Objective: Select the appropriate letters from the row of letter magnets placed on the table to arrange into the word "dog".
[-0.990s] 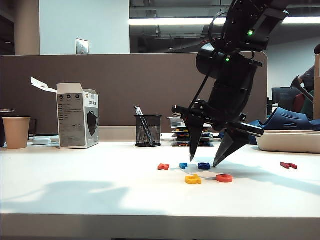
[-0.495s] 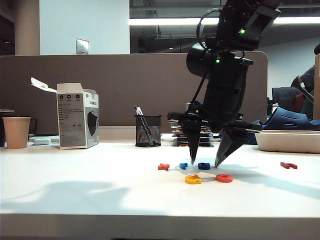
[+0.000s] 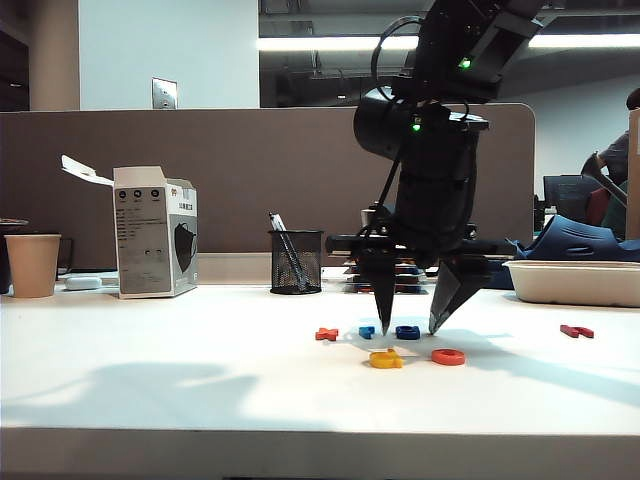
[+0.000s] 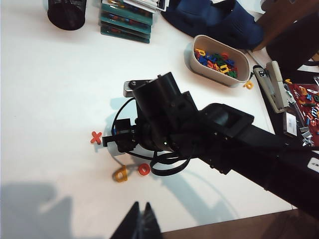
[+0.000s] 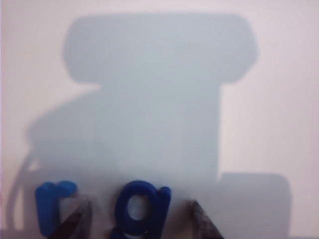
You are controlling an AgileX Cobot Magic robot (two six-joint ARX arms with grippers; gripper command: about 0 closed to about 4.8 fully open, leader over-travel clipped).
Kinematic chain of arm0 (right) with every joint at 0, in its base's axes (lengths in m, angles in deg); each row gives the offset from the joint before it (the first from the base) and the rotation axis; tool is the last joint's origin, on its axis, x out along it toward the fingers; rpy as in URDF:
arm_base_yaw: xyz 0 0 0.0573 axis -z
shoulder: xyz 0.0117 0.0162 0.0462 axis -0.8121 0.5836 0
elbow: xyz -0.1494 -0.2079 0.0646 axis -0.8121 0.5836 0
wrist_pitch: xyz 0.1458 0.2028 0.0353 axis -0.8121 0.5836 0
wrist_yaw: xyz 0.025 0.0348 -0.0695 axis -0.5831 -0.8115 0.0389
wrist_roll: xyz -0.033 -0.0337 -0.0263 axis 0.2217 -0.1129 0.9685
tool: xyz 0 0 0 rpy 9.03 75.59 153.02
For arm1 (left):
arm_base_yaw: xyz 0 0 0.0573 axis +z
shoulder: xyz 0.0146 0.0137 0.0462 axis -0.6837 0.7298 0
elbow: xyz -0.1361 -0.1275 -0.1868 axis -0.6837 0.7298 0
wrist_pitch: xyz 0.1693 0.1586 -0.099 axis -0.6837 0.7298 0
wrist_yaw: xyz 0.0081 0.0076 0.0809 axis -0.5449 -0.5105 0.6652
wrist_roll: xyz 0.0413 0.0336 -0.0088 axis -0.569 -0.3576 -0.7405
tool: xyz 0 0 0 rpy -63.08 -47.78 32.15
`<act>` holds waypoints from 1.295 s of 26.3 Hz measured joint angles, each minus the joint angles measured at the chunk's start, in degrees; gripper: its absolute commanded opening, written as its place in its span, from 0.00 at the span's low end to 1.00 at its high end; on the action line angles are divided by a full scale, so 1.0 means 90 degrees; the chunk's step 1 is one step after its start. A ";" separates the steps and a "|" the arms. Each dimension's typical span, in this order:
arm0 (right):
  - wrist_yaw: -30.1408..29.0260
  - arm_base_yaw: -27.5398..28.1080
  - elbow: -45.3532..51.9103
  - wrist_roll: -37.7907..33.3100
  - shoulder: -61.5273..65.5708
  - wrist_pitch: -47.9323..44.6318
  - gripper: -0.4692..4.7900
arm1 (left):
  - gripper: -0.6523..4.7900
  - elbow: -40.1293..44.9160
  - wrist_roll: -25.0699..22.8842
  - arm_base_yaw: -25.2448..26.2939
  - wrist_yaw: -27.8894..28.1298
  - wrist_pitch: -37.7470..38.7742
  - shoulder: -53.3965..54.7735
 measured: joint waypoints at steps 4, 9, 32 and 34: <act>0.0041 -0.0012 -0.0002 -0.0002 0.0000 0.0022 0.42 | 0.11 0.0000 0.0000 0.0000 0.0000 0.0000 0.0000; 0.0034 0.0000 -0.0002 -0.0007 0.0000 0.0051 0.41 | 0.11 0.0000 0.0000 0.0000 0.0000 0.0000 0.0000; 0.0036 -0.0032 -0.0007 -0.0029 0.0000 0.0131 0.19 | 0.11 0.0000 0.0000 0.0000 0.0000 0.0000 0.0000; 0.0032 -0.0029 -0.0007 -0.0029 0.0000 0.0138 0.17 | 0.11 0.0000 0.0000 0.0000 0.0000 0.0000 0.0000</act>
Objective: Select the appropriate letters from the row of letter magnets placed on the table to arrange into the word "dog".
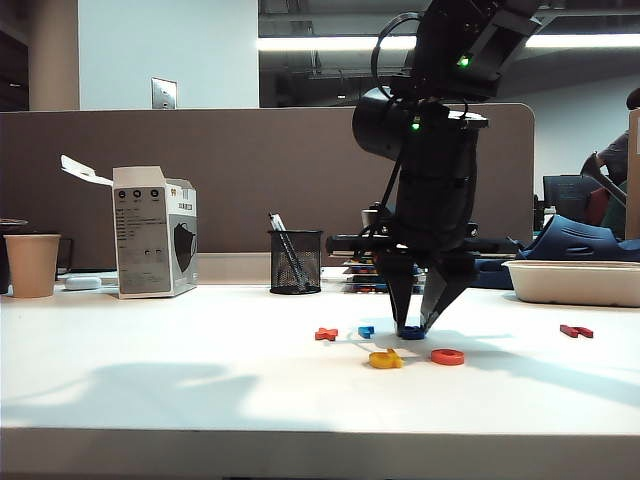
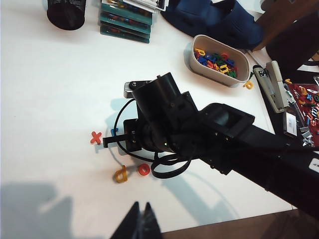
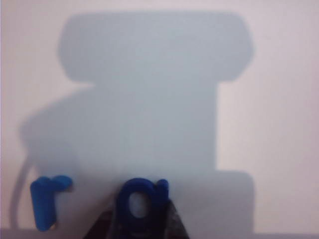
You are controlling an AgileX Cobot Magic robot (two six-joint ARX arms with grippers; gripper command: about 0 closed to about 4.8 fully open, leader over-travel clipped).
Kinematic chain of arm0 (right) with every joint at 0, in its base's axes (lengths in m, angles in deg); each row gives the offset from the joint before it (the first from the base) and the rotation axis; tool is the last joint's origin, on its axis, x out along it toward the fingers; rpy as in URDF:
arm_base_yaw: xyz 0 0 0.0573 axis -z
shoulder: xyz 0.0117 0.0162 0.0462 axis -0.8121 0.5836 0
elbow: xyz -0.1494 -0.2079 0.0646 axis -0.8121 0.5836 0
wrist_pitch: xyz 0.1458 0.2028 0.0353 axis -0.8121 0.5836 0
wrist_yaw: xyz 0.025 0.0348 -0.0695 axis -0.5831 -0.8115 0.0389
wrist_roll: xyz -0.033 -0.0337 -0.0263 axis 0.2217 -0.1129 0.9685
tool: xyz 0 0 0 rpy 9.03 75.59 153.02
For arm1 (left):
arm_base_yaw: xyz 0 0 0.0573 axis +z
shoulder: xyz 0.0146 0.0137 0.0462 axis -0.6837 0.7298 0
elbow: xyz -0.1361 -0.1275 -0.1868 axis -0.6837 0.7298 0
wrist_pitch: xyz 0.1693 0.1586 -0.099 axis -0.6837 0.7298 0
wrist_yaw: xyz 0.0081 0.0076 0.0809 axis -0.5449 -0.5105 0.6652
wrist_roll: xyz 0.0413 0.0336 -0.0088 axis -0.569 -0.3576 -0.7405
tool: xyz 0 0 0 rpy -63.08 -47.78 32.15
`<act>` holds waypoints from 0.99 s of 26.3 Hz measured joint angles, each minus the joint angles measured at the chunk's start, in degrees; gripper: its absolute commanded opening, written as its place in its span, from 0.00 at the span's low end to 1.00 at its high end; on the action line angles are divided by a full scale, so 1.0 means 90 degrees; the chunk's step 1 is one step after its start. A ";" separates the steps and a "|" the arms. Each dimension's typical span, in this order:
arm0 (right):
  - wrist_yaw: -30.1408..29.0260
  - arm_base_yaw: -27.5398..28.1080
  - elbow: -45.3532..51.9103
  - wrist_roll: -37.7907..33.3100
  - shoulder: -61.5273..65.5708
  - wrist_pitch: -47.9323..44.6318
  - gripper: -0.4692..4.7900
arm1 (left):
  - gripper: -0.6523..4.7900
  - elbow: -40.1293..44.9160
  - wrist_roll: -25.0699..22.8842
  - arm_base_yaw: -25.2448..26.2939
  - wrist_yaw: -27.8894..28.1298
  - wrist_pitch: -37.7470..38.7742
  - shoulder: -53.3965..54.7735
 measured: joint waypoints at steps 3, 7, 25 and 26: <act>-0.0005 0.0000 0.0000 -0.0002 0.0000 0.0000 0.17 | 0.11 0.0000 0.0000 0.0000 0.0000 0.0000 0.0000; -0.0005 0.0000 0.0000 -0.0002 0.0000 -0.0010 0.17 | 0.11 0.0000 0.0000 0.0000 0.0000 0.0000 0.0000; 0.0223 0.0061 -0.0597 -0.0032 0.0100 0.1372 0.17 | 0.11 0.0000 0.0000 0.0000 0.0000 0.0000 0.0000; 0.0262 0.0061 -0.0646 -0.0034 0.0109 0.1525 0.17 | 0.11 0.0000 0.0000 0.0000 0.0000 0.0000 0.0000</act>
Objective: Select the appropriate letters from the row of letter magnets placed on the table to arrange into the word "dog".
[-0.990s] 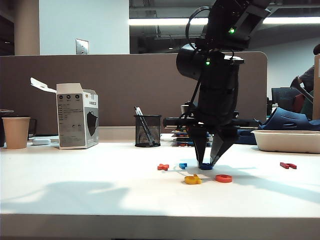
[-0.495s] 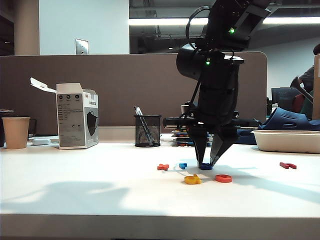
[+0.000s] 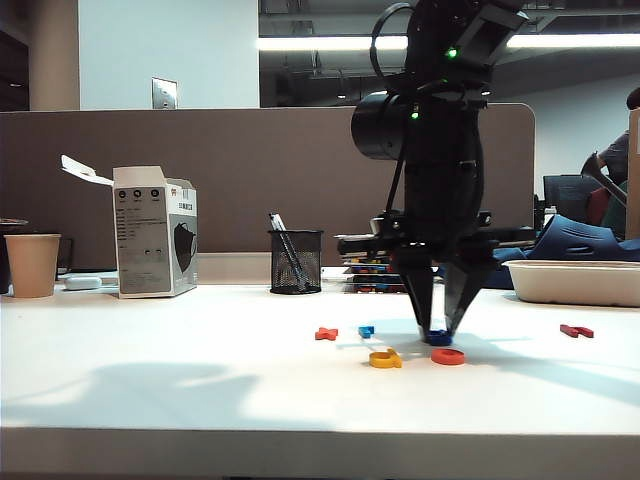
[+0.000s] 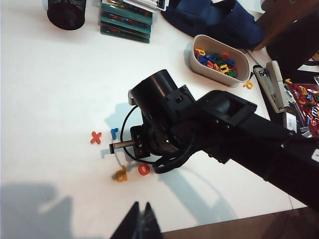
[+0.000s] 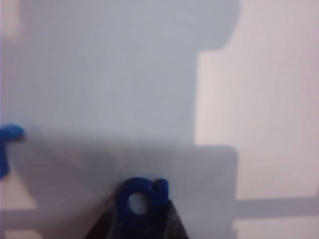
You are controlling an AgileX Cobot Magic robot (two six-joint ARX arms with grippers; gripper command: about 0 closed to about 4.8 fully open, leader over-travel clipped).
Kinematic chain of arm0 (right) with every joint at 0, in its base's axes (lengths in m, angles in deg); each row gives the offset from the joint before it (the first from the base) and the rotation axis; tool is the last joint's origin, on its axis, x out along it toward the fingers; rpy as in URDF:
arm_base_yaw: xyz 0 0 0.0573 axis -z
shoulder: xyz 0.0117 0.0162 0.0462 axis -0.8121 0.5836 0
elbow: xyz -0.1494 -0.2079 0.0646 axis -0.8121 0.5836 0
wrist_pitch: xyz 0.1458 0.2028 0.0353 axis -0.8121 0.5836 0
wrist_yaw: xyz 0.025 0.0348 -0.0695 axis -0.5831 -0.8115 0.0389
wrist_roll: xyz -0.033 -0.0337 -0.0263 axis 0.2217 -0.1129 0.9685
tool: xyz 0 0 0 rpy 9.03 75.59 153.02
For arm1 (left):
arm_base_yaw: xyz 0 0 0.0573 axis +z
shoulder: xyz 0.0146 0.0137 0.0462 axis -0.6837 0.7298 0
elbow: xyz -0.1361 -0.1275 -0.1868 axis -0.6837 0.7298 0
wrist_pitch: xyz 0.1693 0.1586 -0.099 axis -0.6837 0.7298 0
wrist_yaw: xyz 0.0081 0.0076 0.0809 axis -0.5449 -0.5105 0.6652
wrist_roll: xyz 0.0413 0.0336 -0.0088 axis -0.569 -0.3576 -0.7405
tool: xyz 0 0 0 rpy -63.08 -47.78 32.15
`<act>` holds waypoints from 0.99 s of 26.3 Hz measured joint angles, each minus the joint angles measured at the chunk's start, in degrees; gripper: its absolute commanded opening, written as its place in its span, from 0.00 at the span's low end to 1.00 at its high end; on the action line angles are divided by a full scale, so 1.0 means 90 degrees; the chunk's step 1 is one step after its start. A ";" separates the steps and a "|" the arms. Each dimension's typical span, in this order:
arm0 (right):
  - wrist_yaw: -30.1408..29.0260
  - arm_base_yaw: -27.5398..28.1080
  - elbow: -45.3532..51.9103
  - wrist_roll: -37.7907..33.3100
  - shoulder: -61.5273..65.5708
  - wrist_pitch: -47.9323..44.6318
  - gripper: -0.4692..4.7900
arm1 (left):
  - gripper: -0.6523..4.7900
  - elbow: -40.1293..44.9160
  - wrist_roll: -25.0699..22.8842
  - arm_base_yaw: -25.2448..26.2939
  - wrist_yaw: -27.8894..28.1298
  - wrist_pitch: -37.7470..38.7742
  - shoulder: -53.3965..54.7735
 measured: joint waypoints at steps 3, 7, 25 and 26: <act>0.0022 0.0000 -0.0073 -0.0005 0.0010 0.0211 0.17 | 0.11 0.0000 0.0000 -0.0002 0.0000 0.0000 0.0000; 0.0022 0.0007 -0.0068 -0.0005 -0.0078 0.0289 0.17 | 0.11 0.0000 0.0000 0.0000 0.0000 0.0000 0.0000; 0.0029 0.0187 0.0068 0.0022 -0.0206 0.0729 0.17 | 0.11 0.0000 0.0000 0.0000 0.0000 0.0000 0.0000; 0.0027 0.0211 0.0121 0.0024 -0.0206 0.0750 0.17 | 0.11 0.0000 0.0000 0.0000 0.0002 0.0000 0.0000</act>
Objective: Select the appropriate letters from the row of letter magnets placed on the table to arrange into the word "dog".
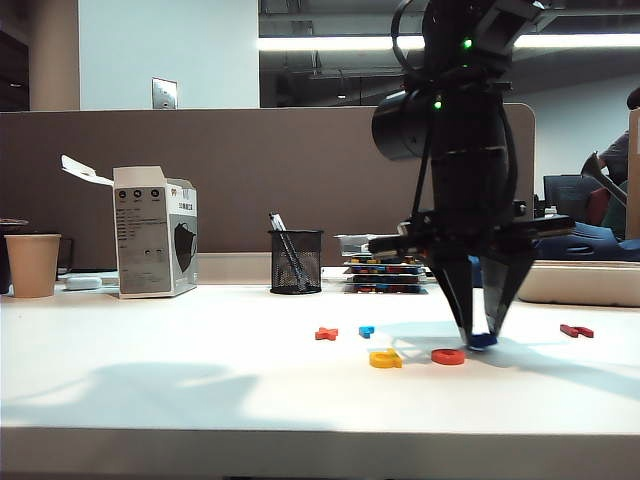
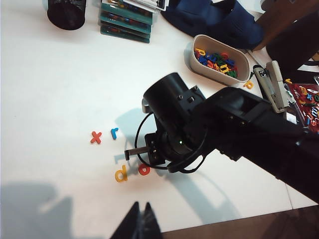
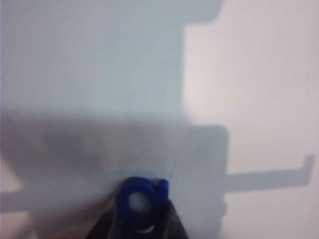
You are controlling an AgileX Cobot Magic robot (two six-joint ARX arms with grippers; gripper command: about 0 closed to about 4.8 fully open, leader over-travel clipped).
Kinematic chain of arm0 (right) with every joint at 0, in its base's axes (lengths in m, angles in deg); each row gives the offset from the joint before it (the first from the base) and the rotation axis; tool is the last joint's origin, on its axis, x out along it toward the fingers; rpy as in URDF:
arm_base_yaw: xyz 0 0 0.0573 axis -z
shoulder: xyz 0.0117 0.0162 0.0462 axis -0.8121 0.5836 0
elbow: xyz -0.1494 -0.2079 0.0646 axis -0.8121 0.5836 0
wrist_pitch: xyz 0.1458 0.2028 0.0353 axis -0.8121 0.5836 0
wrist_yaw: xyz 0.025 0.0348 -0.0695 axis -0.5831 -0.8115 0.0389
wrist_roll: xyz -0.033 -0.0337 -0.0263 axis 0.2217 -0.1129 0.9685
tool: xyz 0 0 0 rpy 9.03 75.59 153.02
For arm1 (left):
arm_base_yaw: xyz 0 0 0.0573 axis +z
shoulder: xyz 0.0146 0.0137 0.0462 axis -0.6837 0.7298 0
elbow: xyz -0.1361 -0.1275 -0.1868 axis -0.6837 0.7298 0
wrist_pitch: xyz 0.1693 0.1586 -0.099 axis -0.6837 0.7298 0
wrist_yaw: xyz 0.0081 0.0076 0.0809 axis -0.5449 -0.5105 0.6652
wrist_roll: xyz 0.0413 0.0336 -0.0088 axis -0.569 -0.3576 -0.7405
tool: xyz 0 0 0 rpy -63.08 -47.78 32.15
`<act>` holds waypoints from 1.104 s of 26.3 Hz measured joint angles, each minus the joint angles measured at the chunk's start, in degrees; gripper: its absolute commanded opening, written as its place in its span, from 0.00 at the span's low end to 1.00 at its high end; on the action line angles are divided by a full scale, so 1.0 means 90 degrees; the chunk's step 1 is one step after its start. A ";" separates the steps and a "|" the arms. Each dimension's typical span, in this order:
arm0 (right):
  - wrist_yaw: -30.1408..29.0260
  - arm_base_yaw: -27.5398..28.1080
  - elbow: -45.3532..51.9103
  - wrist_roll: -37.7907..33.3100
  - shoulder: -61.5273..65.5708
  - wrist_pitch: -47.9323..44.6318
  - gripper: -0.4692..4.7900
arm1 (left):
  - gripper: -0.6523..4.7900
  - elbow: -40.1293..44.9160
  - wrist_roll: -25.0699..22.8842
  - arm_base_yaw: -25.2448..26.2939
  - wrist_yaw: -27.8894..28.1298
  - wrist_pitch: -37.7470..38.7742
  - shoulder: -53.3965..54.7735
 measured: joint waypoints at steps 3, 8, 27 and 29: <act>0.0002 0.0049 0.0083 0.0005 -0.0029 0.0036 0.17 | 0.11 0.0000 0.0000 0.0000 -0.0002 0.0002 0.0000; 0.0002 0.0141 0.0345 0.0010 -0.0216 -0.0017 0.17 | 0.11 0.0000 0.0000 0.0000 -0.0002 0.0000 0.0000; -0.0427 0.0131 0.1173 0.0002 -0.0814 -0.0372 0.17 | 0.11 0.0000 0.0002 0.0000 -0.0002 0.0000 0.0000; -0.0454 0.0131 0.1185 0.0002 -0.0816 -0.0381 0.17 | 0.11 0.0000 0.0002 0.0000 -0.0002 0.0000 0.0000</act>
